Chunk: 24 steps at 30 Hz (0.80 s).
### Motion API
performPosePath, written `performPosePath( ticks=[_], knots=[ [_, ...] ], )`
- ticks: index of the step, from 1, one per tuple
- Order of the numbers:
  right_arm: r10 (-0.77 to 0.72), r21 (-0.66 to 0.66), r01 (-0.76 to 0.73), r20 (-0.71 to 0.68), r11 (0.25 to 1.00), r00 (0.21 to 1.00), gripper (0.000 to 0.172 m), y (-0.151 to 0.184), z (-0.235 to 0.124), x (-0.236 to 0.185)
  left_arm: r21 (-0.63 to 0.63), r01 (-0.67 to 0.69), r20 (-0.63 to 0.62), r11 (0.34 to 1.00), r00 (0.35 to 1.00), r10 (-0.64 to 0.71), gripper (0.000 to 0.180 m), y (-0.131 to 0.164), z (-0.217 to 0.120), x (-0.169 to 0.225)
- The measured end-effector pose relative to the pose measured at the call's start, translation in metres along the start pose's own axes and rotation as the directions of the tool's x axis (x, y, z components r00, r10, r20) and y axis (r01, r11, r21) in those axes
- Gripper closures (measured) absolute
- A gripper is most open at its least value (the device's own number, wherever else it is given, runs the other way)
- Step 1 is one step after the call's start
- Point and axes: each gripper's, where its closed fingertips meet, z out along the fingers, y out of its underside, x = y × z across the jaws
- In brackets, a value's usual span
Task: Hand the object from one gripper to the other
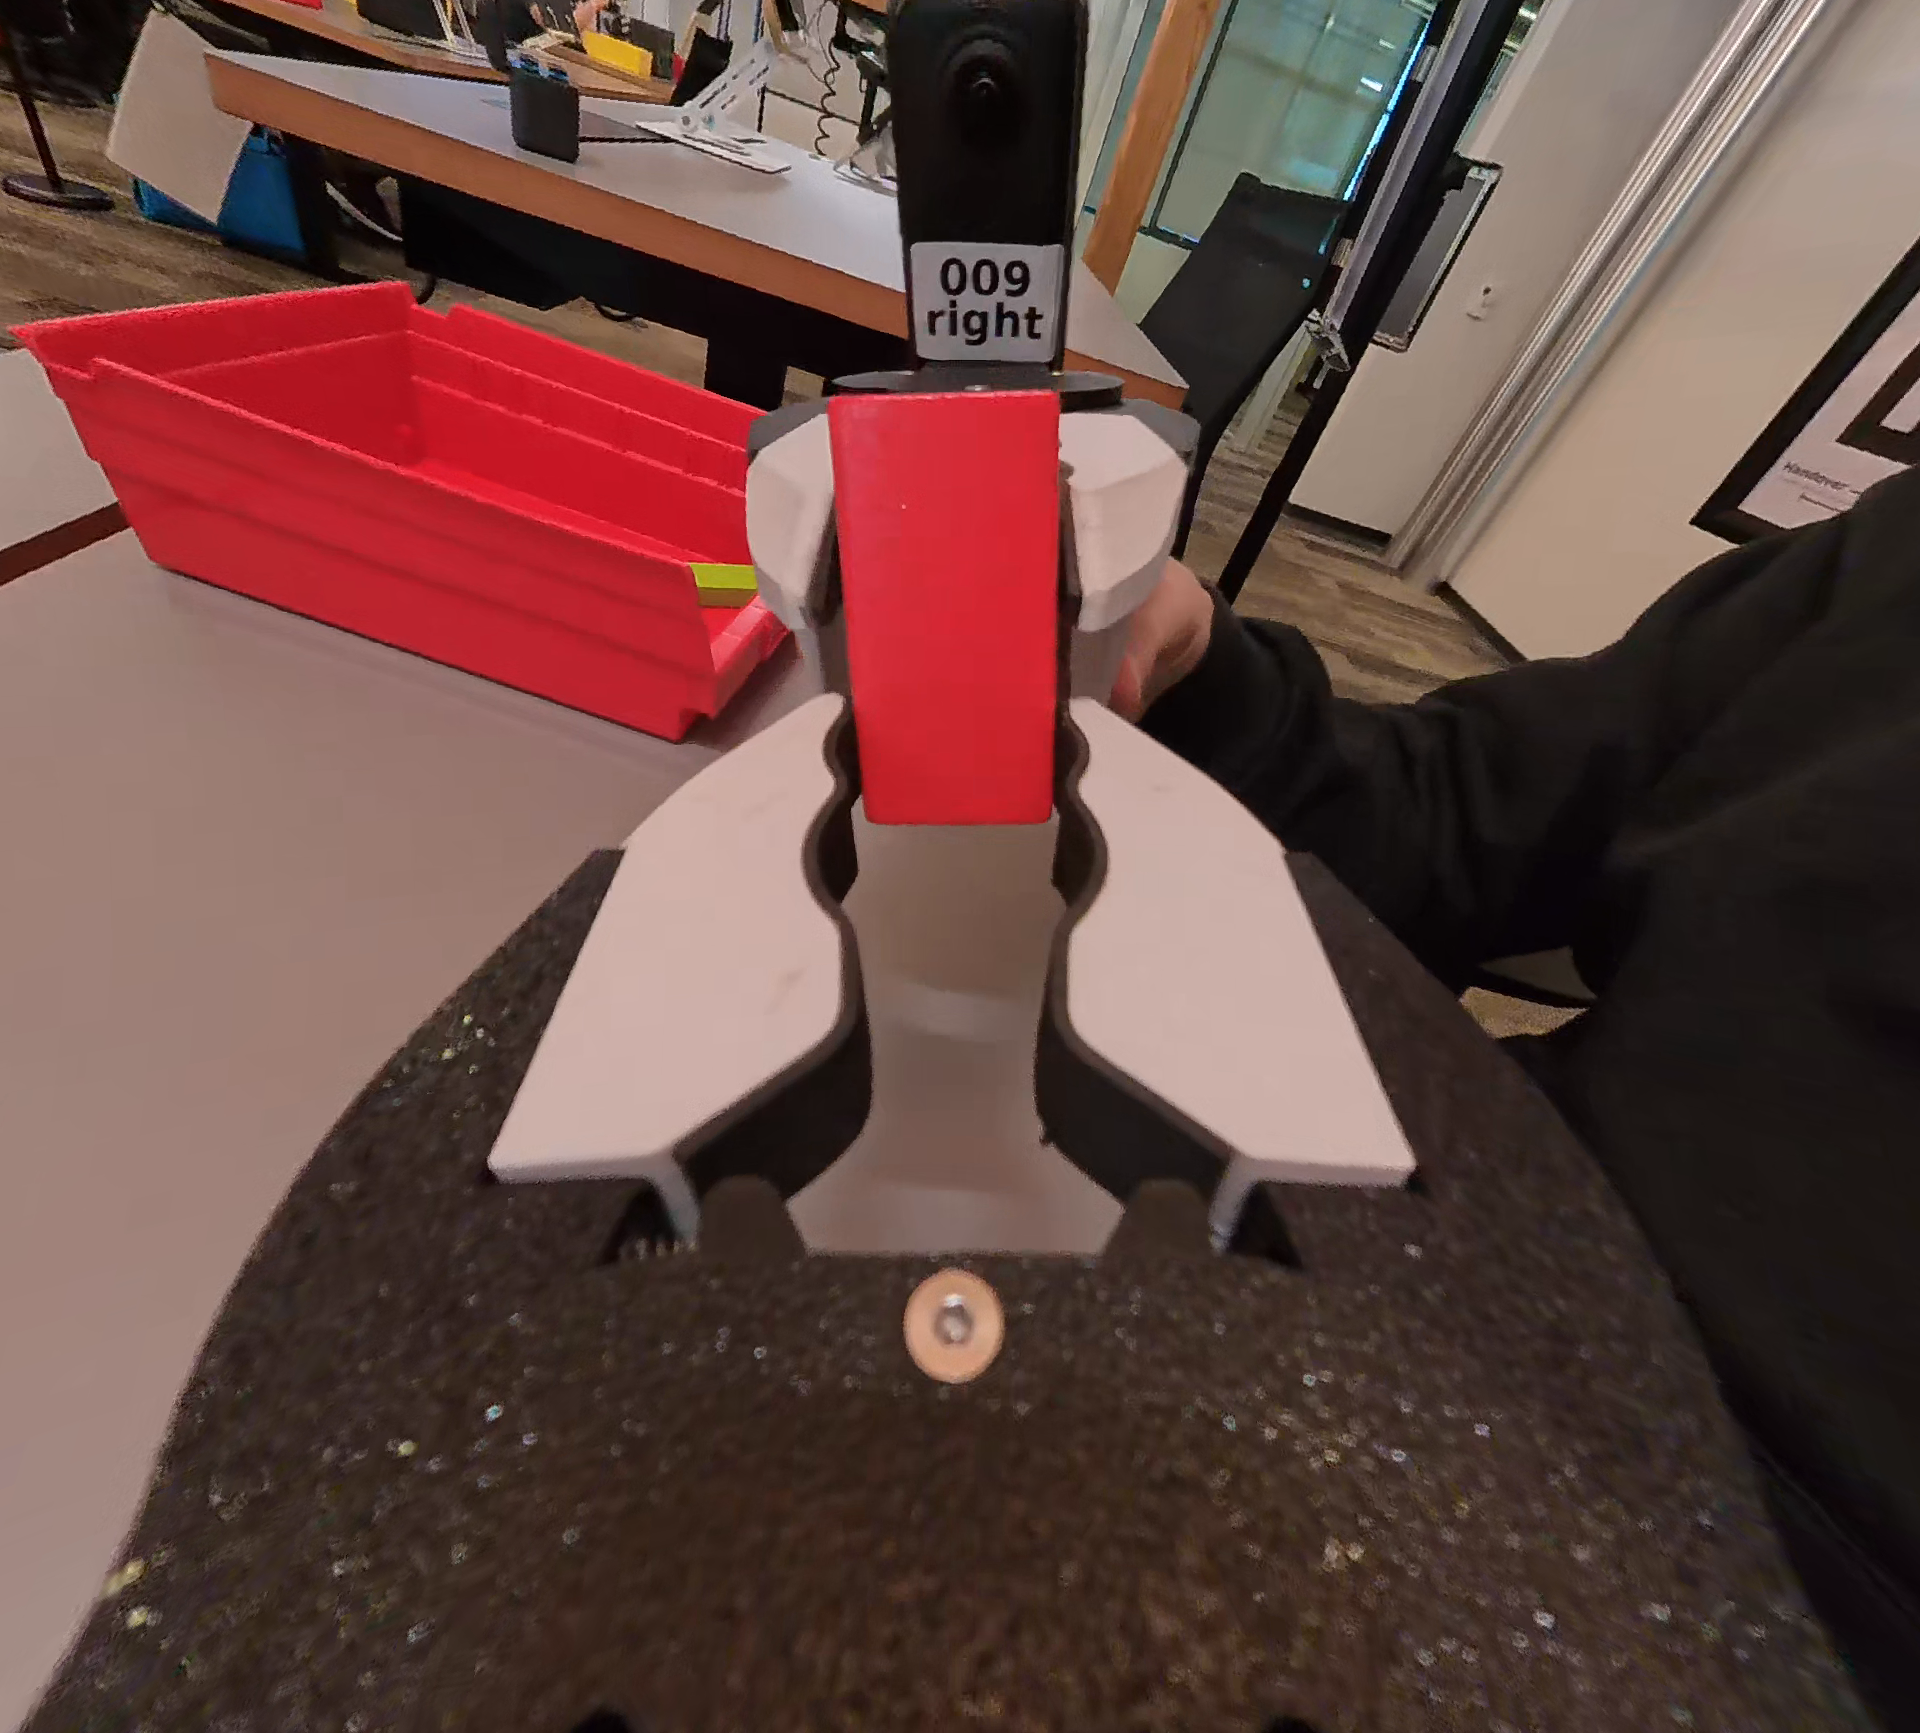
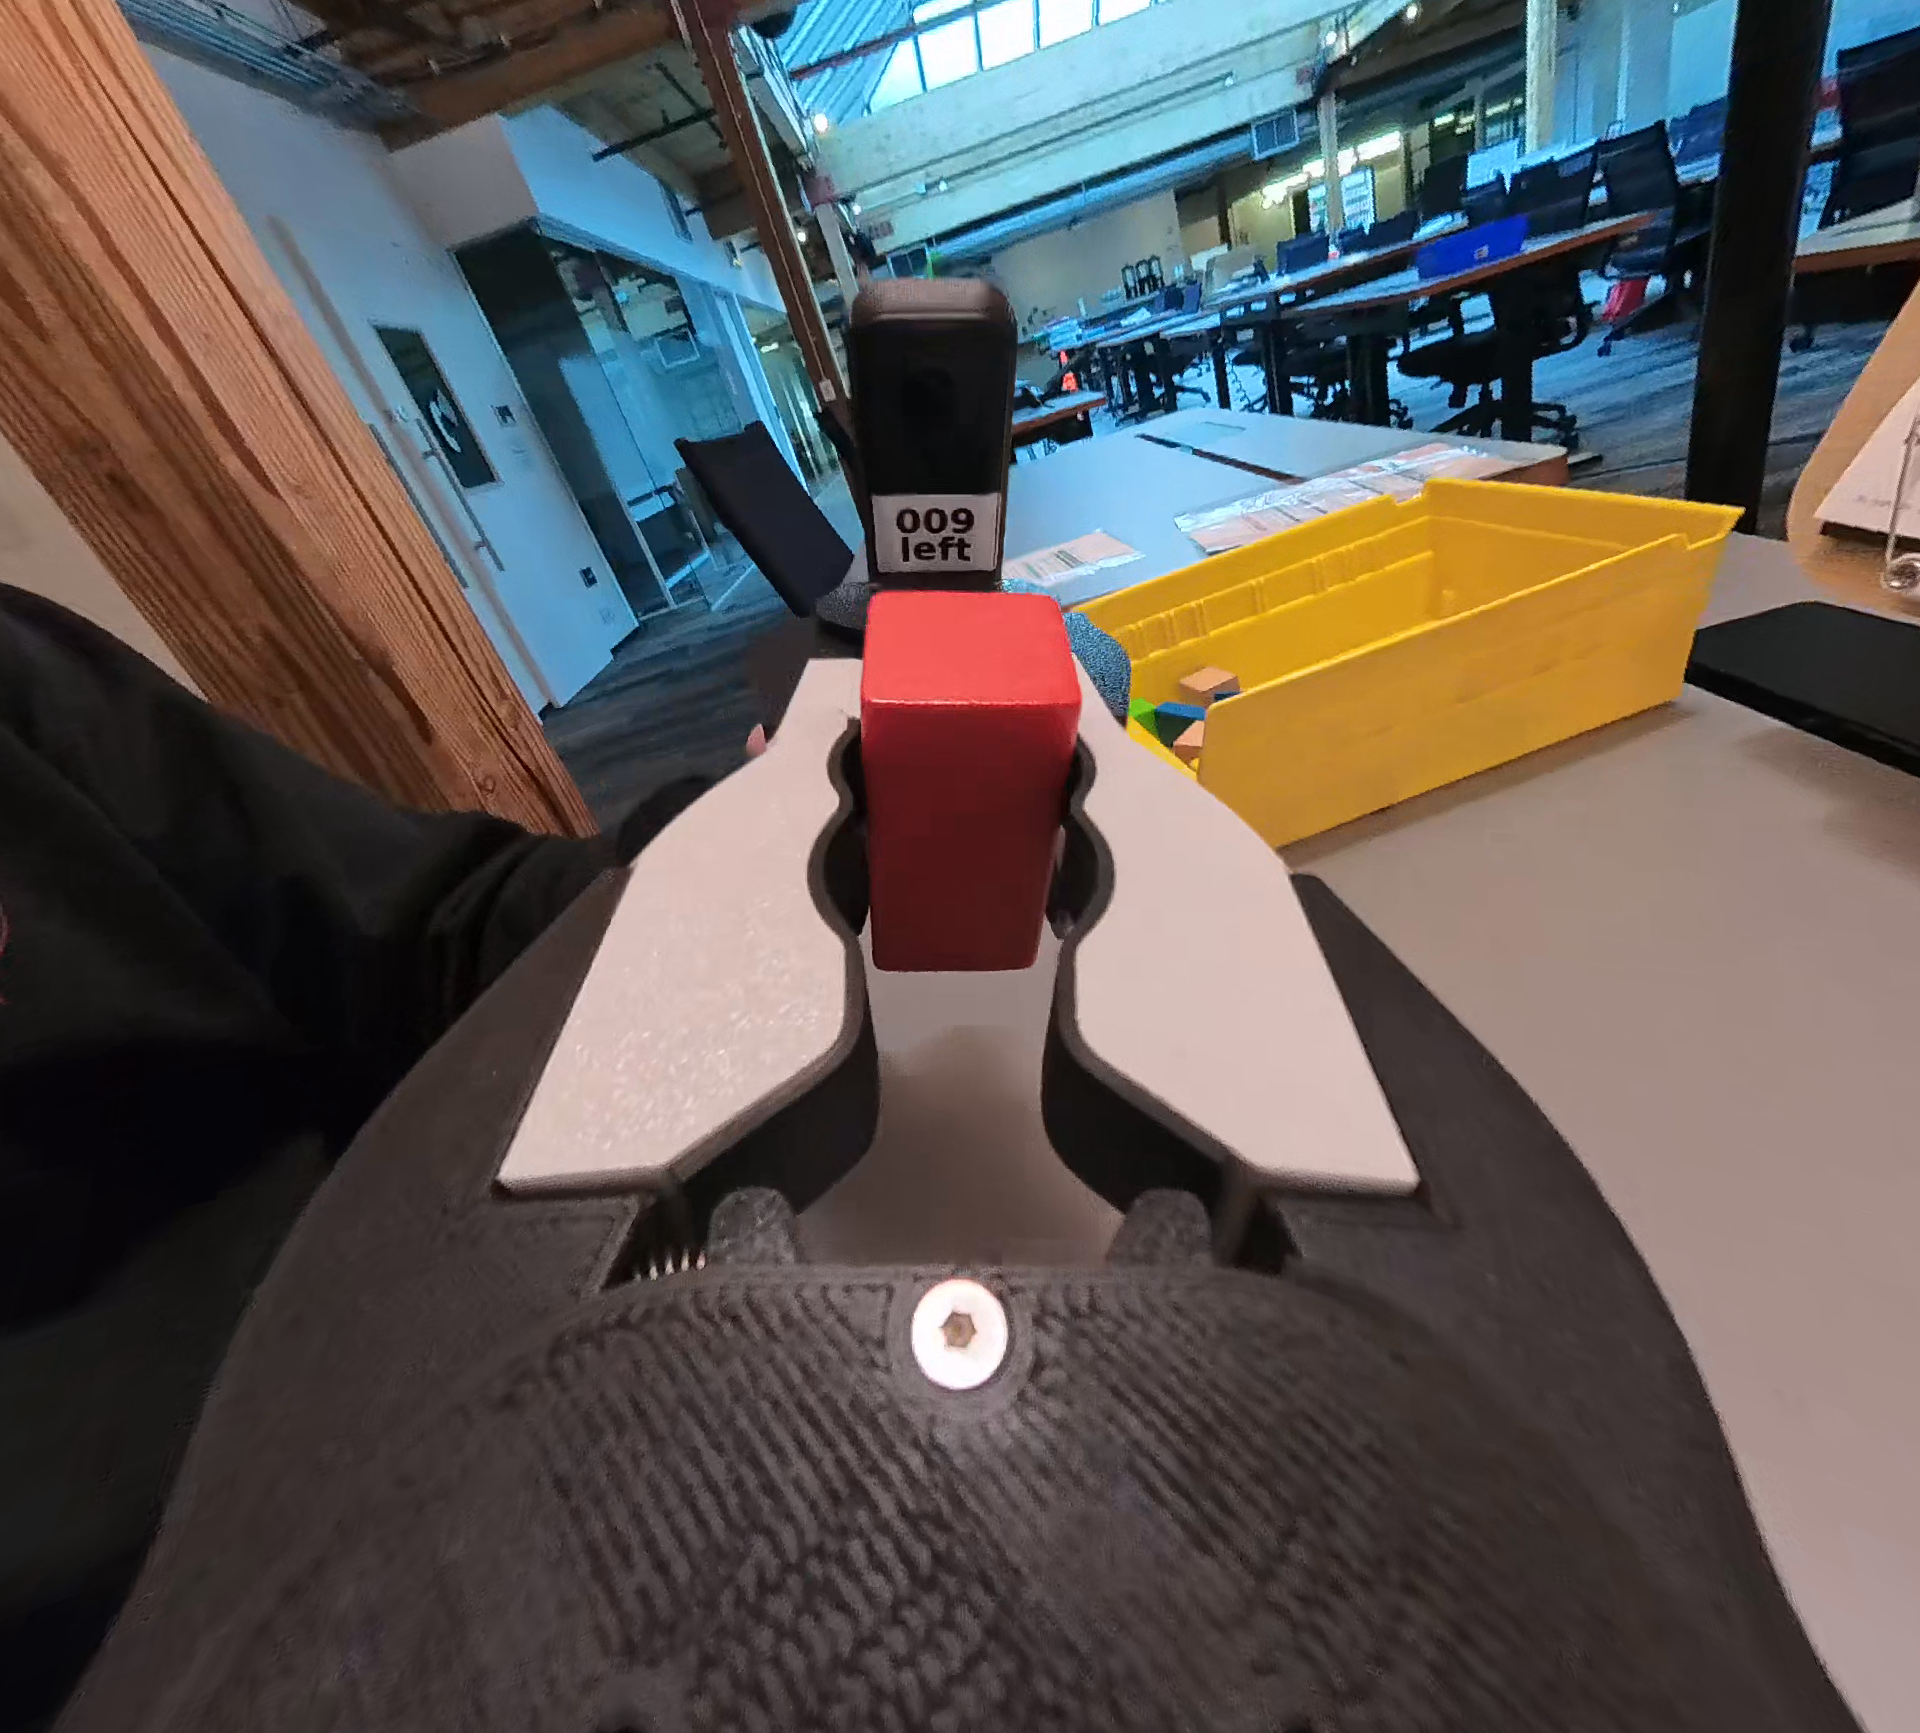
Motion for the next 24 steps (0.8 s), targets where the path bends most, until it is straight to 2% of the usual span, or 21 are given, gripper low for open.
performPosePath(
  ticks=[5,8,11,13,15,17,20,24],
  knots=[
    [-0.049,-0.028,0.045,-0.140,0.999,0.989,0.136,-0.005,-0.012,0.017,0.028,-0.004,0.156,1.000,0.988,0.000,0.140,-0.002,-0.005,-0.020],
    [-0.040,-0.024,0.034,-0.354,0.999,0.934,0.136,-0.017,-0.054,0.050,0.006,-0.030,0.317,1.000,0.948,0.026,0.129,0.005,-0.017,-0.040],
    [-0.053,-0.036,0.039,-0.644,0.999,0.763,0.136,-0.024,-0.129,0.094,-0.002,-0.041,0.428,0.999,0.903,0.038,0.114,0.013,-0.031,-0.053],
    [-0.047,-0.053,0.006,-0.810,0.999,0.584,0.136,-0.019,-0.189,0.120,-0.005,-0.017,0.458,1.000,0.889,0.017,0.109,0.021,-0.037,-0.058],
    [-0.098,-0.122,-0.039,-0.919,0.992,0.381,0.136,-0.006,-0.246,0.139,-0.017,0.001,0.465,1.000,0.885,0.007,0.108,0.029,-0.040,-0.060],
    [-0.155,-0.188,-0.111,-0.955,0.976,0.254,0.136,0.011,-0.283,0.150,-0.022,0.026,0.472,0.999,0.882,-0.012,0.109,0.035,-0.043,-0.062],
    [-0.241,-0.273,-0.213,-0.956,0.938,0.168,0.136,0.033,-0.310,0.158,-0.004,0.056,0.490,0.998,0.871,-0.047,0.110,0.040,-0.049,-0.064],
    [-0.284,-0.311,-0.276,-0.950,0.910,0.132,0.136,0.045,-0.323,0.162,0.028,0.086,0.508,0.996,0.857,-0.088,0.111,0.044,-0.059,-0.067]
  ],
)
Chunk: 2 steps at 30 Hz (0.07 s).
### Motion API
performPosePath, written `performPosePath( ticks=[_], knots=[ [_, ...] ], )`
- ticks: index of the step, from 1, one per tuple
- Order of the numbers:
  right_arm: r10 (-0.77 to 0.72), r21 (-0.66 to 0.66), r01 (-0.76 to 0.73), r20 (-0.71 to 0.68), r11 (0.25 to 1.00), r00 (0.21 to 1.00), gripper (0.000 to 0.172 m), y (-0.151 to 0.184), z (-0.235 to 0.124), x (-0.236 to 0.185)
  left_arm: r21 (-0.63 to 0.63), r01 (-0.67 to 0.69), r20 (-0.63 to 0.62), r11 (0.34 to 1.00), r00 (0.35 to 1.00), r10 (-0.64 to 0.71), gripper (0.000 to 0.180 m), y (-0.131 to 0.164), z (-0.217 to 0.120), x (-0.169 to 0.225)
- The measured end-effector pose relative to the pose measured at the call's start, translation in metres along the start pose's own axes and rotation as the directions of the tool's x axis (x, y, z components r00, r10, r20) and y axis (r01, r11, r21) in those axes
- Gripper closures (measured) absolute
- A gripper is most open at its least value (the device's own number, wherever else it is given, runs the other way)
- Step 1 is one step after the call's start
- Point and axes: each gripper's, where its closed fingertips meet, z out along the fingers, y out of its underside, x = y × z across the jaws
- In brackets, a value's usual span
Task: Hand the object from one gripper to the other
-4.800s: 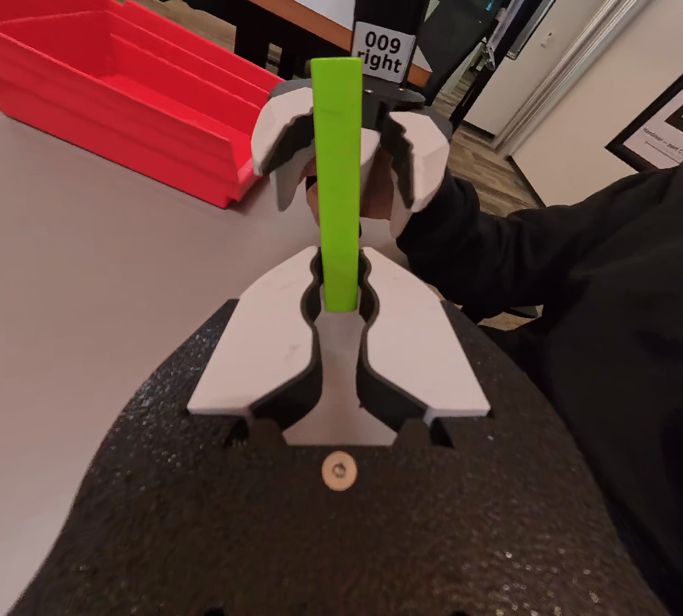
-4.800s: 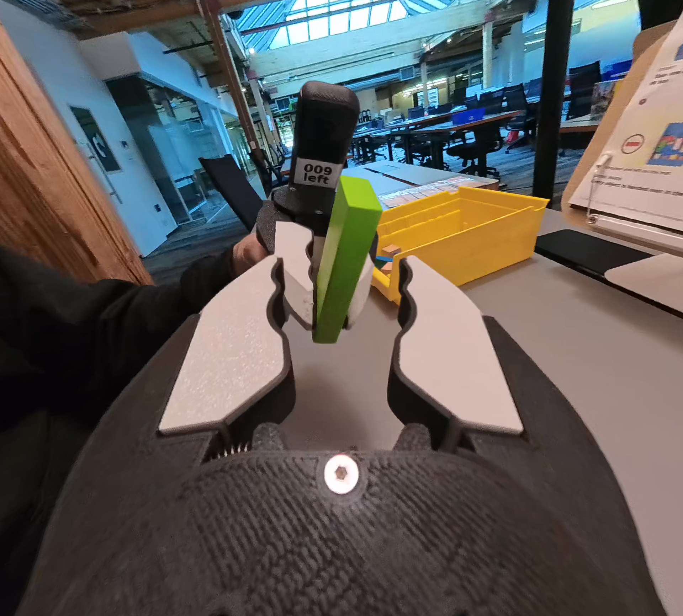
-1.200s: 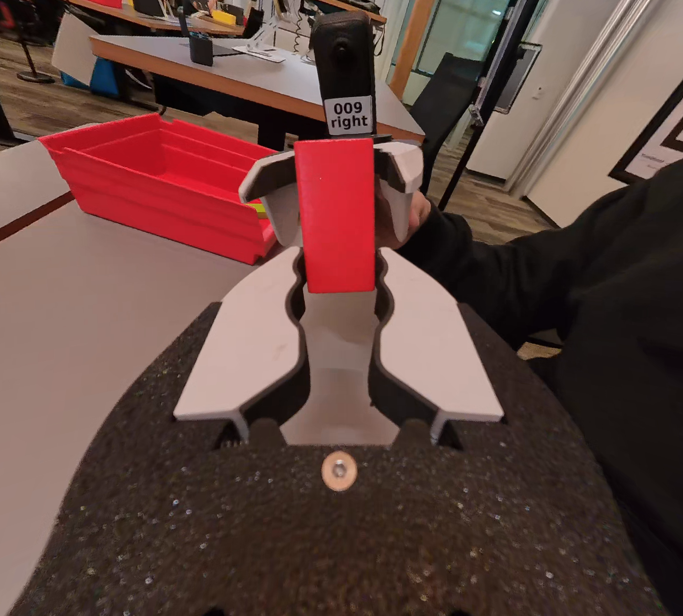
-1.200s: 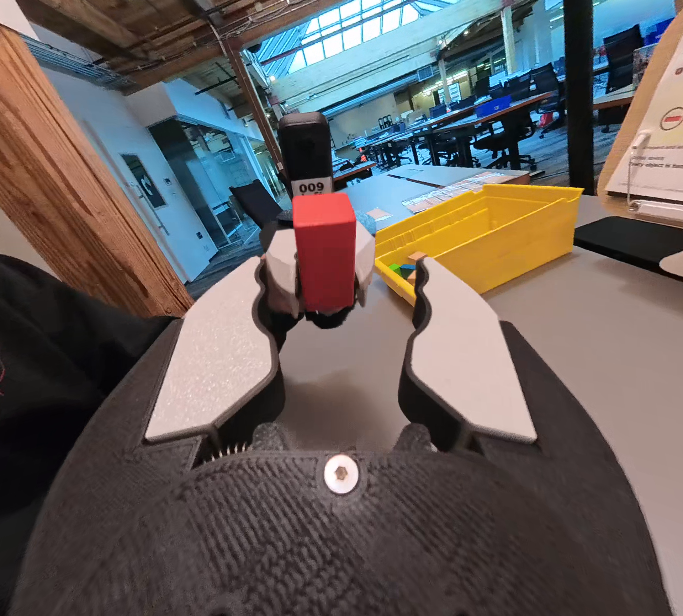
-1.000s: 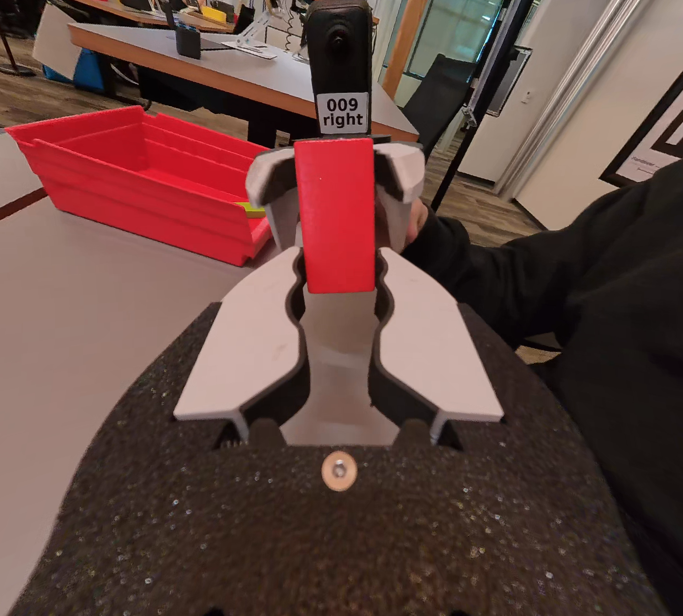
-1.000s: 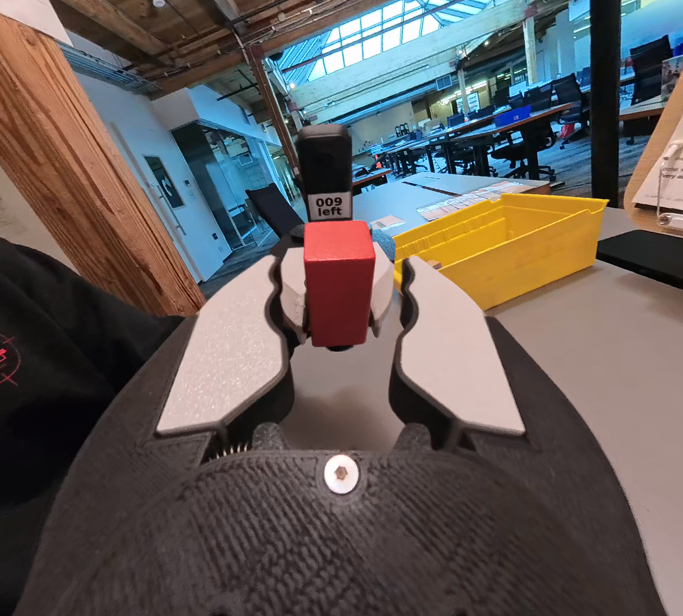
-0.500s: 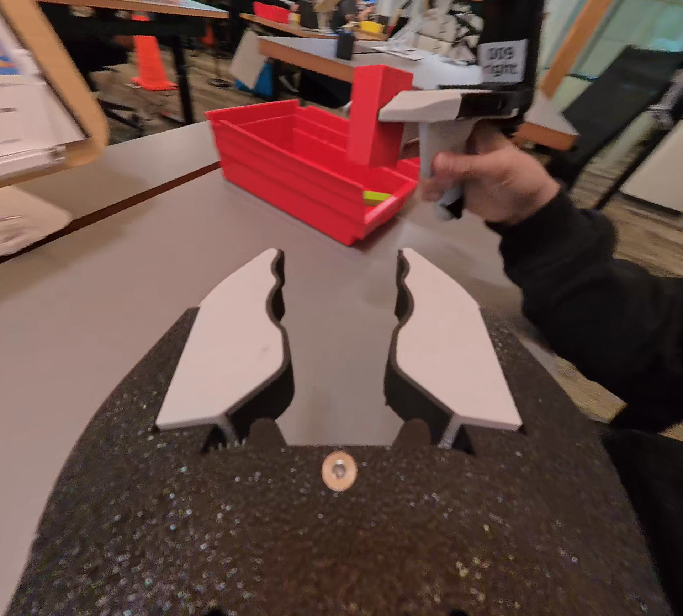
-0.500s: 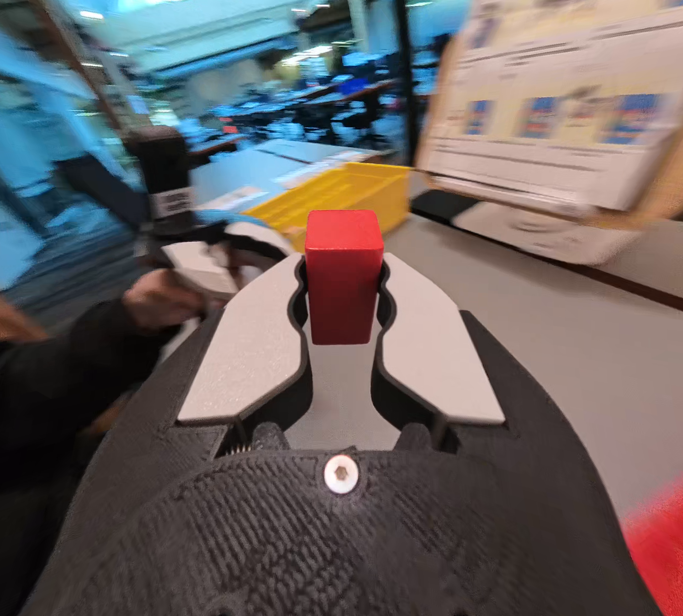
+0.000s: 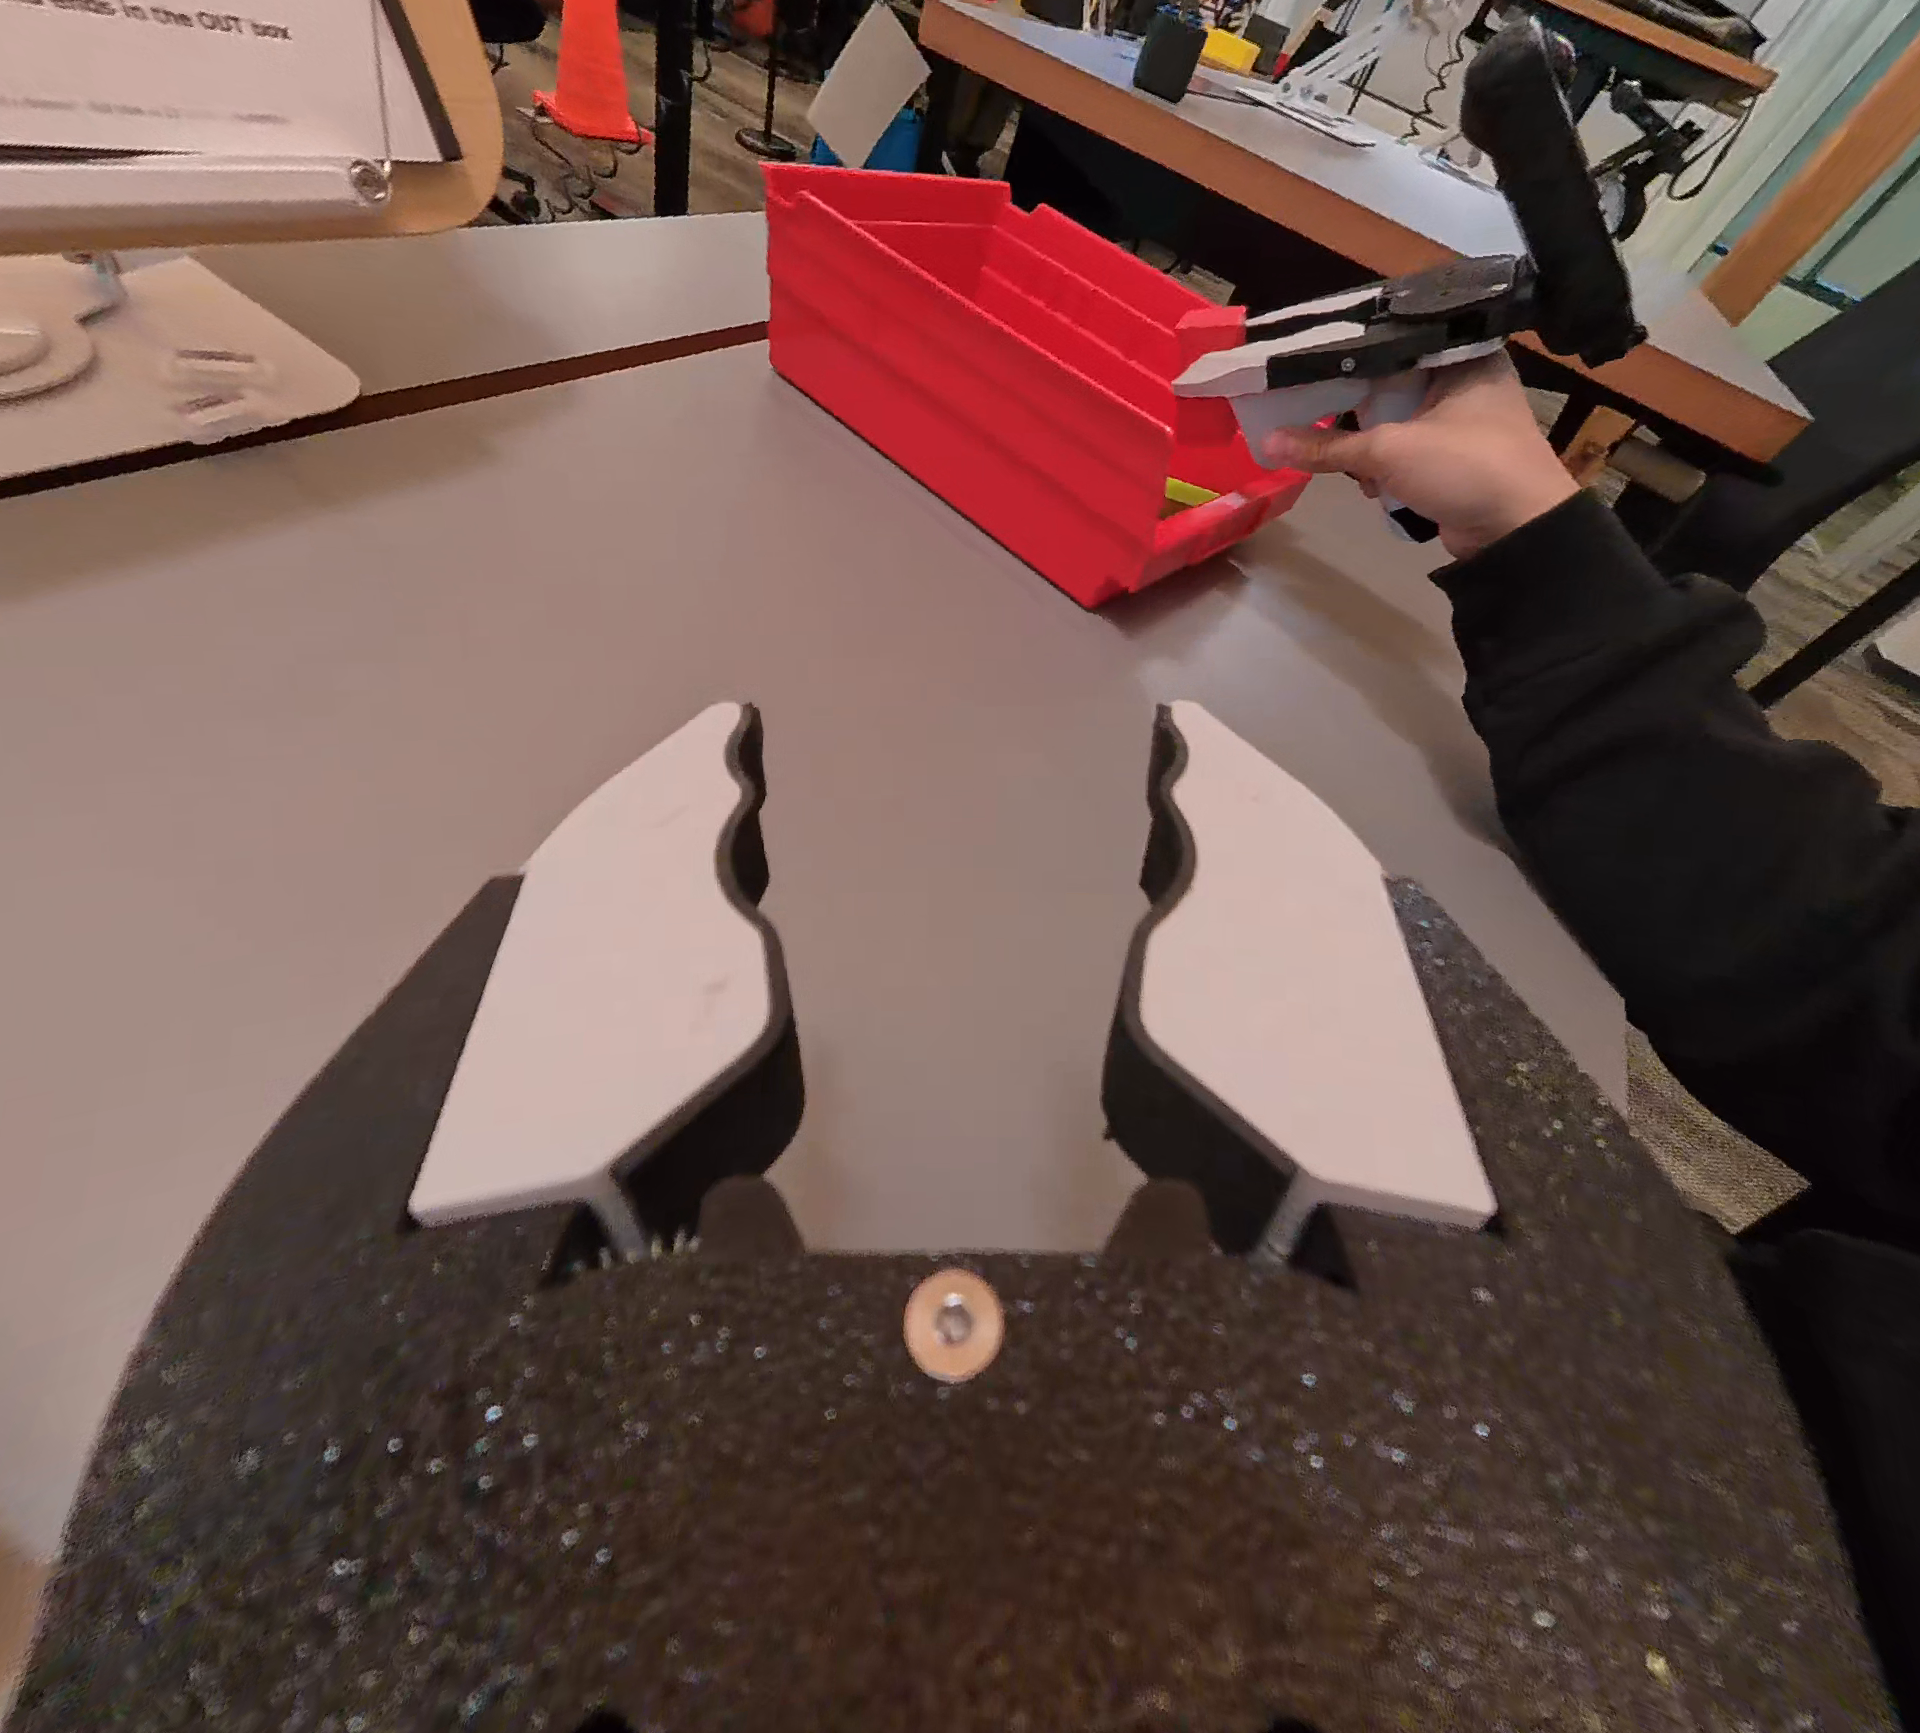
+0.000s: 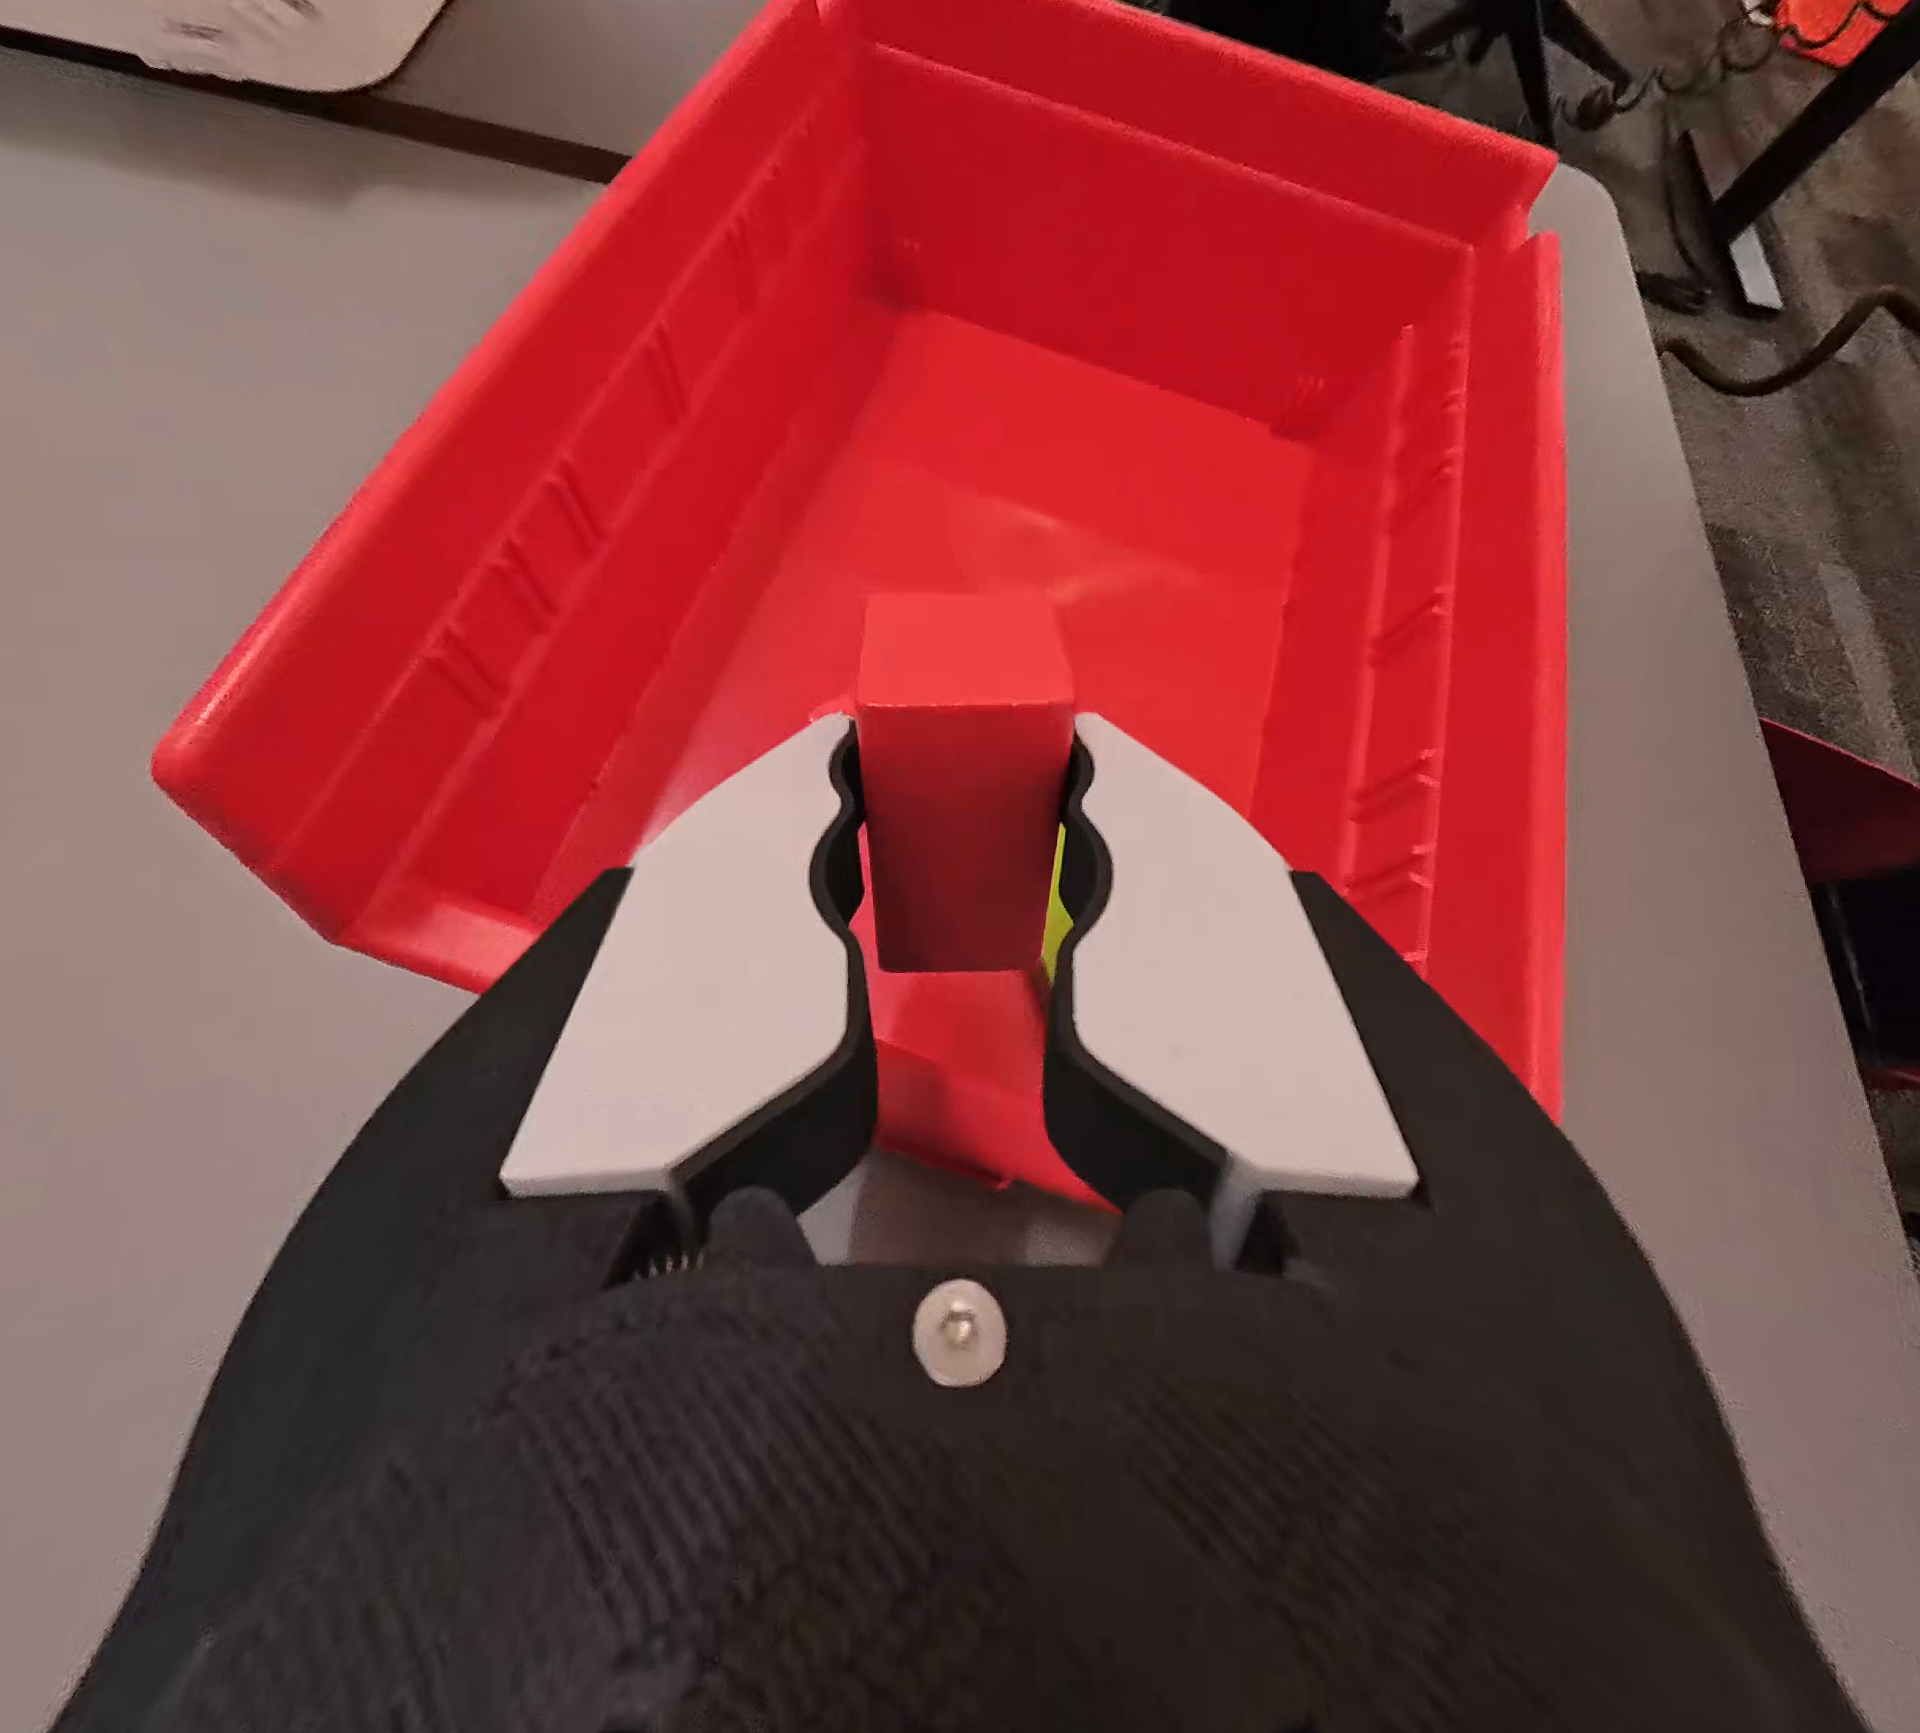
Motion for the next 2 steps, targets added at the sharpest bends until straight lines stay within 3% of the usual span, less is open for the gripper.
performPosePath(
  ticks=[2],
  knots=[
    [0.002,-0.023,-0.002,-0.002,1.000,1.000,0.137,0.0045,0.0029,0.0012,-0.006,-0.001,0.021,1.000,1.000,0.001,0.111,0.0025,-0.0043,-0.0040]
  ],
)
